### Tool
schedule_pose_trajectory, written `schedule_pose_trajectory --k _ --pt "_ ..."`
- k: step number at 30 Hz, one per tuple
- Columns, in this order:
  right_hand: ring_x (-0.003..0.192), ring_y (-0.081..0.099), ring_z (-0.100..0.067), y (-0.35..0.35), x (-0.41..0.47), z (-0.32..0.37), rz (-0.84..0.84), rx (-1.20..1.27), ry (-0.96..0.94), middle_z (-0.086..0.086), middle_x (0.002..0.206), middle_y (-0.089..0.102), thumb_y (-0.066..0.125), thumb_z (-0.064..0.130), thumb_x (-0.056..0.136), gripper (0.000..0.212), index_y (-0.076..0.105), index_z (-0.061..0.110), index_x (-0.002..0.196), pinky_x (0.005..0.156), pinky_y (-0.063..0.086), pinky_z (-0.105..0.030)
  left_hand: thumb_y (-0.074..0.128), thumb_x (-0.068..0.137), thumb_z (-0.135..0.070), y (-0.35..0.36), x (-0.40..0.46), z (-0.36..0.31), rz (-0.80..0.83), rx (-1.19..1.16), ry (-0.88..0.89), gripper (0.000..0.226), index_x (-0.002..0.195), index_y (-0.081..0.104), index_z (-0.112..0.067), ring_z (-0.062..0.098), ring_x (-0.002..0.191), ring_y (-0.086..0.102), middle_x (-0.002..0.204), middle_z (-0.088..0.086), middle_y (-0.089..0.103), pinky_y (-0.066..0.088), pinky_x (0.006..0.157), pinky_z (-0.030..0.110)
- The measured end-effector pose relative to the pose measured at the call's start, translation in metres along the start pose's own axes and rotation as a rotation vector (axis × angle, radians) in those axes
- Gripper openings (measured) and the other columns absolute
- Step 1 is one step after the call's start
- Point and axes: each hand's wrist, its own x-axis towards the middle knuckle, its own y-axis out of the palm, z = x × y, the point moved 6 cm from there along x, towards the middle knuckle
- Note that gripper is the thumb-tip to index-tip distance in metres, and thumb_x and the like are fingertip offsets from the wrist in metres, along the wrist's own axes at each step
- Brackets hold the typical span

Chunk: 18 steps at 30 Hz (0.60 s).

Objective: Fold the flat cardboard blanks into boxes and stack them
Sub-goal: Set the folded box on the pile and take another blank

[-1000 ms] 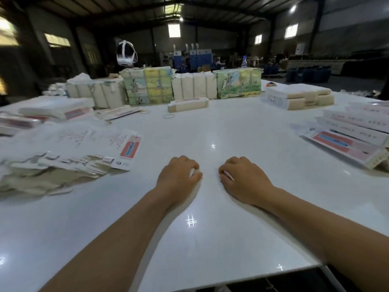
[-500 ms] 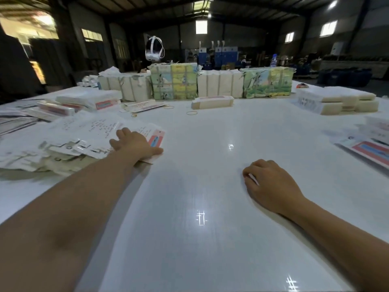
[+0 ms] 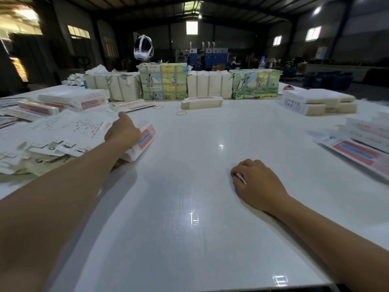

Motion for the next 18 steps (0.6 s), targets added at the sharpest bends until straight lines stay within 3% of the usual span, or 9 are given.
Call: schedule_pose_trajectory --k 3,5,7,9,11,12,14,16,18 --pt "0.113 0.048 -0.021 0.000 0.002 -0.002 0.007 0.044 0.019 0.001 0.126 0.056 0.045 0.025 0.096 0.032 0.058 0.019 0.125 0.092 0.041 -0.031 0.056 0.090 -0.006 -0.002 -0.031 -0.031 0.127 -0.310 0.120 0.026 0.113 0.048 -0.015 0.025 0.087 0.061 0.108 0.010 0.056 0.055 0.065 0.038" --pt "0.112 0.050 -0.019 -0.011 0.004 -0.012 -0.121 0.314 0.128 0.000 0.130 0.051 0.051 0.022 0.095 0.042 0.048 0.016 0.137 0.085 0.044 -0.020 0.062 0.087 -0.005 0.006 -0.061 -0.051 0.312 -0.457 0.190 0.022 0.102 0.058 -0.020 0.022 0.080 0.065 0.101 0.004 0.062 0.057 0.061 0.036" --pt "0.105 0.053 -0.017 -0.022 0.001 -0.034 -0.315 0.715 0.355 0.000 0.127 0.048 0.048 0.024 0.098 0.046 0.038 0.019 0.143 0.080 0.047 -0.021 0.063 0.086 -0.004 0.017 -0.092 -0.066 0.515 -0.463 0.270 0.024 0.092 0.062 -0.027 0.019 0.079 0.068 0.095 -0.003 0.066 0.056 0.053 0.030" --pt "0.106 0.055 -0.022 -0.021 -0.002 -0.051 -0.354 0.946 0.542 -0.005 0.128 0.050 0.045 0.024 0.099 0.043 0.038 0.019 0.142 0.084 0.049 -0.033 0.062 0.086 -0.005 0.027 -0.117 -0.071 0.644 -0.423 0.326 0.028 0.093 0.063 -0.032 0.019 0.080 0.070 0.094 -0.004 0.068 0.057 0.054 0.030" --pt "0.089 0.060 -0.023 -0.017 -0.005 -0.059 -0.329 1.062 0.619 -0.007 0.118 0.058 0.046 0.012 0.096 0.037 0.049 0.015 0.133 0.065 0.051 -0.030 0.062 0.086 -0.006 0.038 -0.133 -0.067 0.718 -0.411 0.338 0.029 0.099 0.063 -0.032 0.019 0.080 0.071 0.097 -0.004 0.069 0.059 0.062 0.033" --pt "0.073 0.061 -0.022 -0.015 -0.005 -0.060 -0.324 1.126 0.635 -0.006 0.106 0.060 0.045 0.004 0.092 0.038 0.053 0.014 0.129 0.051 0.047 -0.026 0.062 0.087 -0.006 0.043 -0.138 -0.064 0.742 -0.416 0.329 0.029 0.100 0.063 -0.032 0.019 0.080 0.071 0.097 -0.004 0.070 0.059 0.065 0.034" --pt "0.049 0.055 -0.018 -0.013 -0.007 -0.061 -0.311 1.179 0.653 -0.006 0.090 0.058 0.042 -0.004 0.087 0.044 0.056 0.015 0.124 0.037 0.035 -0.023 0.062 0.088 -0.009 0.051 -0.145 -0.057 0.746 -0.416 0.320 0.027 0.101 0.062 -0.032 0.018 0.077 0.071 0.096 -0.004 0.070 0.059 0.065 0.033" --pt "0.050 0.056 -0.016 -0.014 -0.007 -0.062 -0.310 1.167 0.641 -0.007 0.088 0.056 0.045 -0.005 0.089 0.043 0.055 0.017 0.125 0.037 0.038 -0.023 0.063 0.088 -0.015 0.050 -0.148 -0.054 0.656 -0.379 0.364 0.023 0.105 0.060 -0.031 0.014 0.072 0.069 0.095 -0.005 0.067 0.056 0.057 0.025" --pt "0.066 0.063 -0.016 -0.017 -0.006 -0.057 -0.314 1.171 0.584 -0.006 0.086 0.057 0.048 -0.004 0.091 0.042 0.051 0.020 0.125 0.044 0.048 -0.024 0.066 0.084 -0.036 0.046 -0.154 -0.061 0.514 -0.259 0.495 0.036 0.118 0.055 -0.031 0.012 0.077 0.065 0.103 -0.008 0.062 0.055 0.062 0.023"
